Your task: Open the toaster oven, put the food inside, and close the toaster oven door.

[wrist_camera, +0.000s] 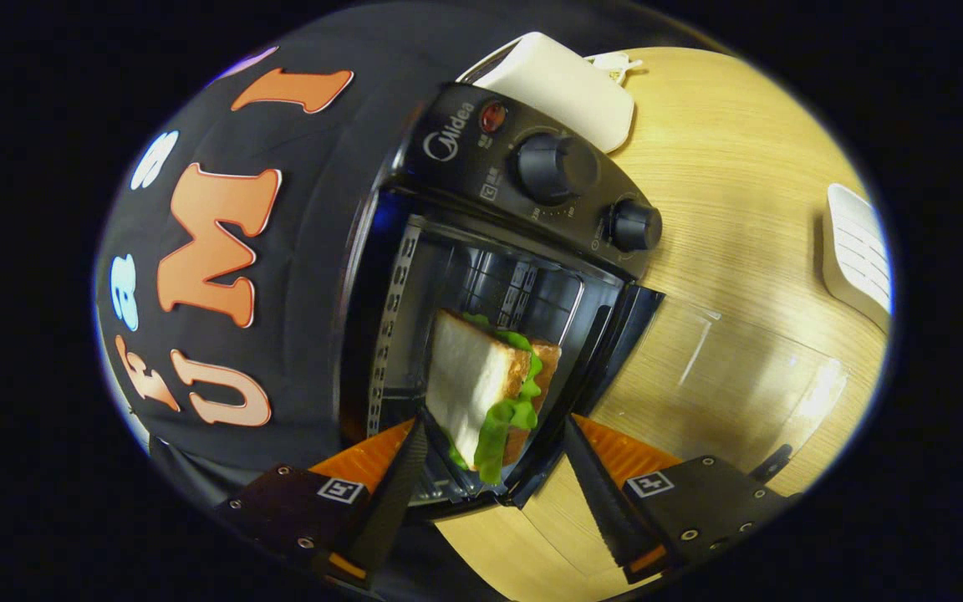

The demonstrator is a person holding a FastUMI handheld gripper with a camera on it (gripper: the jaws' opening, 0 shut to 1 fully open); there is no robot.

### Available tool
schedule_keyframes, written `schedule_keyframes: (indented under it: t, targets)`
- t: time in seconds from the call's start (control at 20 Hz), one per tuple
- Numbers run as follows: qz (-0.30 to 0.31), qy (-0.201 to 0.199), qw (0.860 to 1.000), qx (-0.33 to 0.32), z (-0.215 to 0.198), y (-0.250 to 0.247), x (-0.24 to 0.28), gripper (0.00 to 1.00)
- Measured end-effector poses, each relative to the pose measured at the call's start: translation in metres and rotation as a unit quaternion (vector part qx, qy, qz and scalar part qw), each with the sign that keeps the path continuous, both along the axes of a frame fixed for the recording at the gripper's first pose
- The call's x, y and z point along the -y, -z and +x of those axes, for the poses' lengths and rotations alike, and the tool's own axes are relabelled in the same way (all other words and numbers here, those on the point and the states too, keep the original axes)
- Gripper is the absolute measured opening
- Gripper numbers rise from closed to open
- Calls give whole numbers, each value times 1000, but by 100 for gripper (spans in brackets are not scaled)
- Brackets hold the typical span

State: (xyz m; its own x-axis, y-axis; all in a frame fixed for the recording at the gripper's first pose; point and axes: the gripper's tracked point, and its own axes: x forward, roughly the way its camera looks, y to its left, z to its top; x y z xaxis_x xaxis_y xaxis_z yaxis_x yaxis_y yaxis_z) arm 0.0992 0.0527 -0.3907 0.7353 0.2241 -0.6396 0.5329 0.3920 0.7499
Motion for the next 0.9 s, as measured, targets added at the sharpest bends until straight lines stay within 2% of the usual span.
schedule_keyframes:
  t: [0.25, 0.35, 0.45, 0.55, 0.7, 0.8, 0.9]
  targets:
    - [-74, -90, 993, 21, -60, -25, -9, 98]
    - [-139, -154, 978, 22, -89, -25, -10, 98]
    - [-224, -223, 949, 21, -116, -18, -6, 98]
    - [-269, -280, 922, 19, -144, -13, -8, 99]
    - [-331, -328, 885, 11, -172, 1, -2, 99]
    - [-381, -354, 854, -7, -183, 18, 9, 99]
    - [-411, -374, 831, -20, -187, 31, 12, 99]
